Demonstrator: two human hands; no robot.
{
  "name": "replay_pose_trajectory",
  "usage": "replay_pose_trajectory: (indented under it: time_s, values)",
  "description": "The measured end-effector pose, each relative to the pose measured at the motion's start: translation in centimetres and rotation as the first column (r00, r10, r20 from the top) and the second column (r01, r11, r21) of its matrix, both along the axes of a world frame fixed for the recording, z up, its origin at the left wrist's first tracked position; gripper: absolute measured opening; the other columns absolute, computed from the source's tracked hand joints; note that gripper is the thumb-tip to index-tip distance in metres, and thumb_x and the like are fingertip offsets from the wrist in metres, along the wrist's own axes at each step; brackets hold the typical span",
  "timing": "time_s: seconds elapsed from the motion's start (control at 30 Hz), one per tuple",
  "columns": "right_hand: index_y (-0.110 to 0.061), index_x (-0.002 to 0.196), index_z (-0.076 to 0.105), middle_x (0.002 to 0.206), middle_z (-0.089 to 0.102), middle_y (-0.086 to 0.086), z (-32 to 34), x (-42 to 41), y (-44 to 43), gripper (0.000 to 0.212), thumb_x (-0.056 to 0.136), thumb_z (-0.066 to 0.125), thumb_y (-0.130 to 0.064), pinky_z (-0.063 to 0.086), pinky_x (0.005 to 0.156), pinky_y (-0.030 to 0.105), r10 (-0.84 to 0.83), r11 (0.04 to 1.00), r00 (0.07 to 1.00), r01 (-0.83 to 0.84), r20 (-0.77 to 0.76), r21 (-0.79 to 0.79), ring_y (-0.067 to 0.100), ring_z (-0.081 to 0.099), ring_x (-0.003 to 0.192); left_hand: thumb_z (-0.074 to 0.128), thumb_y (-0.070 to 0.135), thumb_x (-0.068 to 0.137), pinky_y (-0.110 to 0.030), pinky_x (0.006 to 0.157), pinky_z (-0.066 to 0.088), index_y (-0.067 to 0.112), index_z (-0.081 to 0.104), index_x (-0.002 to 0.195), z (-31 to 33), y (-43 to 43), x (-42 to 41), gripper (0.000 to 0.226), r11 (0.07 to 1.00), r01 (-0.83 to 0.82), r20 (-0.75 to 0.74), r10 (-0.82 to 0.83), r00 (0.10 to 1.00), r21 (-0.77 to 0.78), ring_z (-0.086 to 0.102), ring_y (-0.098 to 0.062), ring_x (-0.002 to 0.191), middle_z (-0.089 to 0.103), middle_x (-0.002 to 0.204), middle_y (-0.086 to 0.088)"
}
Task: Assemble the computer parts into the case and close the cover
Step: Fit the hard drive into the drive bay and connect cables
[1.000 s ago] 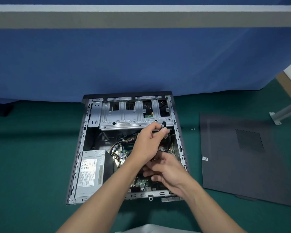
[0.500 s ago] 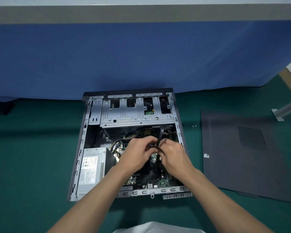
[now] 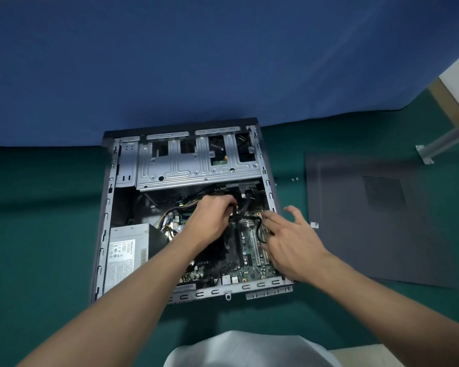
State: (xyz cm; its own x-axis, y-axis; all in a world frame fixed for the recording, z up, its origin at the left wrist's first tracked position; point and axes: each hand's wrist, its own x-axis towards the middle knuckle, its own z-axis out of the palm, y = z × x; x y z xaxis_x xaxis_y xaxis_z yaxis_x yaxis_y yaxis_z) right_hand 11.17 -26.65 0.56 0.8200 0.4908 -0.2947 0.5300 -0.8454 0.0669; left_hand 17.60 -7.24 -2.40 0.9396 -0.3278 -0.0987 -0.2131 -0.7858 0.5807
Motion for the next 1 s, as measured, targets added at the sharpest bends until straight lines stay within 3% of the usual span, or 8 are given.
replay_pose_trajectory:
  time_s: [0.07, 0.13, 0.33, 0.5, 0.63, 0.8, 1.0]
  values:
    - [-0.021, 0.086, 0.074, 0.122, 0.058, -0.005, -0.8, -0.3, -0.6, 0.032, 0.093, 0.047, -0.037, 0.02, 0.103, 0.043, -0.042, 0.993, 0.999, 0.045, -0.034, 0.108, 0.012, 0.027, 0.138, 0.048, 0.008, 0.097, -0.035, 0.084, 0.048, 0.011, 0.065, 0.122, -0.7, -0.6, 0.6, 0.029, 0.998, 0.038, -0.019, -0.037, 0.999, 0.048, 0.057, -0.026, 0.103, 0.068, 0.107, -0.012]
    - [-0.023, 0.086, 0.074, 0.12, 0.058, -0.01, -1.3, -0.2, 0.0, 0.035, 0.093, 0.044, -0.042, 0.026, 0.098, 0.041, -0.127, 0.965, 0.99, 0.139, -0.068, 0.223, 0.009, 0.025, 0.137, 0.047, 0.005, 0.096, -0.039, 0.085, 0.046, 0.009, 0.067, 0.115, -1.4, -1.3, 0.8, 0.028, 0.993, 0.08, -0.038, -0.077, 0.996, 0.092, 0.055, -0.029, 0.102, 0.068, 0.102, -0.015]
    - [-0.019, 0.069, 0.069, 0.082, 0.065, -0.011, -2.3, -0.6, 1.8, 0.021, 0.083, 0.056, -0.029, 0.037, 0.081, 0.041, -0.3, 0.903, 0.952, 0.261, 0.065, 0.34, 0.012, 0.048, 0.117, 0.051, -0.002, 0.088, -0.03, 0.066, 0.033, -0.001, 0.063, 0.082, -2.5, -2.8, 1.0, 0.014, 0.991, 0.061, -0.105, -0.048, 0.993, 0.122, 0.059, -0.038, 0.084, 0.065, 0.087, -0.022]
    - [-0.015, 0.067, 0.066, 0.077, 0.063, -0.007, -2.8, -0.4, 1.6, 0.021, 0.081, 0.053, -0.024, 0.039, 0.08, 0.041, -0.284, 0.899, 0.955, 0.232, 0.09, 0.371, 0.015, 0.052, 0.114, 0.046, -0.006, 0.082, -0.032, 0.061, 0.037, 0.004, 0.053, 0.072, -3.5, -3.9, 2.1, 0.015, 0.987, 0.061, -0.208, -0.029, 0.978, 0.151, 0.053, -0.032, 0.072, 0.053, 0.076, -0.013]
    - [-0.013, 0.063, 0.064, 0.072, 0.06, -0.006, -3.0, -0.3, 1.5, 0.022, 0.08, 0.053, -0.021, 0.038, 0.077, 0.04, -0.292, 0.881, 0.952, 0.231, 0.089, 0.413, 0.016, 0.054, 0.112, 0.043, -0.01, 0.079, -0.033, 0.059, 0.039, 0.006, 0.045, 0.065, -4.4, -4.2, 3.2, 0.021, 0.984, 0.068, -0.241, -0.027, 0.97, 0.163, 0.051, -0.029, 0.069, 0.057, 0.077, -0.017]
    - [-0.012, 0.063, 0.063, 0.072, 0.06, -0.004, -3.2, -0.4, 1.5, 0.022, 0.08, 0.052, -0.019, 0.038, 0.076, 0.04, -0.297, 0.873, 0.952, 0.239, 0.074, 0.426, 0.017, 0.054, 0.111, 0.045, -0.006, 0.083, -0.033, 0.066, 0.044, 0.004, 0.053, 0.081, -5.5, -4.4, 4.1, 0.013, 0.981, 0.074, -0.332, -0.011, 0.943, 0.177, 0.059, -0.032, 0.08, 0.06, 0.087, -0.018]
    - [-0.012, 0.062, 0.062, 0.072, 0.059, -0.005, -3.4, -0.3, 1.4, 0.022, 0.08, 0.051, -0.02, 0.037, 0.076, 0.04, -0.307, 0.855, 0.948, 0.238, 0.081, 0.461, 0.017, 0.055, 0.11, 0.045, -0.005, 0.083, -0.026, 0.059, 0.035, 0.016, 0.038, 0.056, -5.4, -4.4, 4.5, 0.035, 0.977, 0.107, -0.374, -0.031, 0.927, 0.184, 0.047, -0.023, 0.065, 0.048, 0.068, -0.004]
